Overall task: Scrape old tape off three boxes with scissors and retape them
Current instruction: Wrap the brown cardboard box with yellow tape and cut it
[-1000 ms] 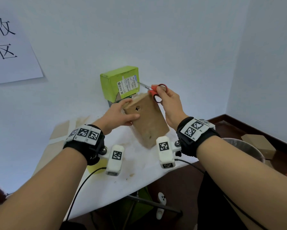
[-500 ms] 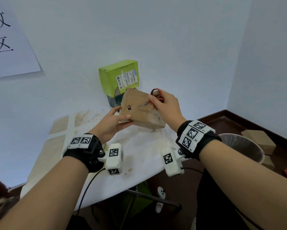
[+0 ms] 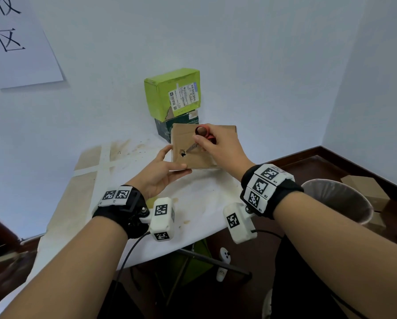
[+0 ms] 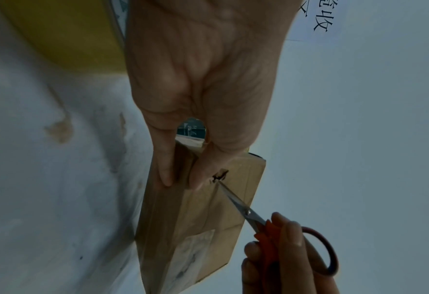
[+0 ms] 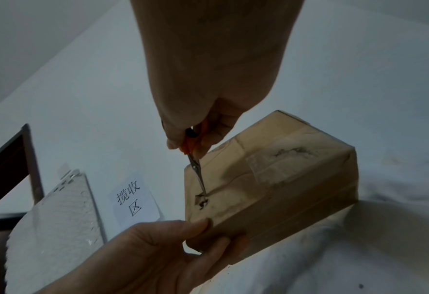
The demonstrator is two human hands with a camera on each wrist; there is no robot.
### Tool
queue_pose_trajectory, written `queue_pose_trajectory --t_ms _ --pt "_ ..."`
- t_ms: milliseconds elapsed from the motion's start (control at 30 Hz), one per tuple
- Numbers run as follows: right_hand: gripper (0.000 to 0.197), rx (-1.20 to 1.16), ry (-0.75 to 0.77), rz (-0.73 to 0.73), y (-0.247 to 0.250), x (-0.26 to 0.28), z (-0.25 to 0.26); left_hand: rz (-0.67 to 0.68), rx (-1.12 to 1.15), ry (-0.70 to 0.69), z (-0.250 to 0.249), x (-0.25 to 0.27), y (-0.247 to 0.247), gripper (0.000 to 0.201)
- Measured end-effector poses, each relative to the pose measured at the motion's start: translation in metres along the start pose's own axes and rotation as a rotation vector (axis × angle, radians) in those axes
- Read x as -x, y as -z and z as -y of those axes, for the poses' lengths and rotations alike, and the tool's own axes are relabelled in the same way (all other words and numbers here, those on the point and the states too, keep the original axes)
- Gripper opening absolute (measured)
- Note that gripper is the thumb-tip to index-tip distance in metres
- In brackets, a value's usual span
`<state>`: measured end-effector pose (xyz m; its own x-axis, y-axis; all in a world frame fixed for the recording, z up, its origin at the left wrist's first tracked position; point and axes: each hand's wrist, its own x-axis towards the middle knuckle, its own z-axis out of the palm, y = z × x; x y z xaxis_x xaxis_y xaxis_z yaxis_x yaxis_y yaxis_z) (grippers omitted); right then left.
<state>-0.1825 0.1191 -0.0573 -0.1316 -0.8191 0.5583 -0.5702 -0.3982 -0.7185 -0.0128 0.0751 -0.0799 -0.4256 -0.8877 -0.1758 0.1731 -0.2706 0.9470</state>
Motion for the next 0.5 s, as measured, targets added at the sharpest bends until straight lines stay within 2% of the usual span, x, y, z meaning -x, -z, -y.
queue_pose_trajectory --t_ms 167,267,367,500 --pt "0.017 0.121 0.122 0.051 -0.005 0.002 0.001 0.007 -0.007 0.008 0.004 -0.002 0.002 0.074" --pt "0.014 0.229 0.145 0.140 -0.008 0.001 0.000 0.015 -0.023 0.007 0.008 -0.003 0.004 0.080" --pt "0.012 0.259 0.109 0.225 -0.012 0.001 0.000 0.018 -0.062 0.008 0.012 -0.002 0.004 0.082" --pt "0.016 0.107 -0.058 0.209 -0.013 0.001 -0.009 0.007 -0.167 0.039 0.013 -0.005 0.005 0.080"
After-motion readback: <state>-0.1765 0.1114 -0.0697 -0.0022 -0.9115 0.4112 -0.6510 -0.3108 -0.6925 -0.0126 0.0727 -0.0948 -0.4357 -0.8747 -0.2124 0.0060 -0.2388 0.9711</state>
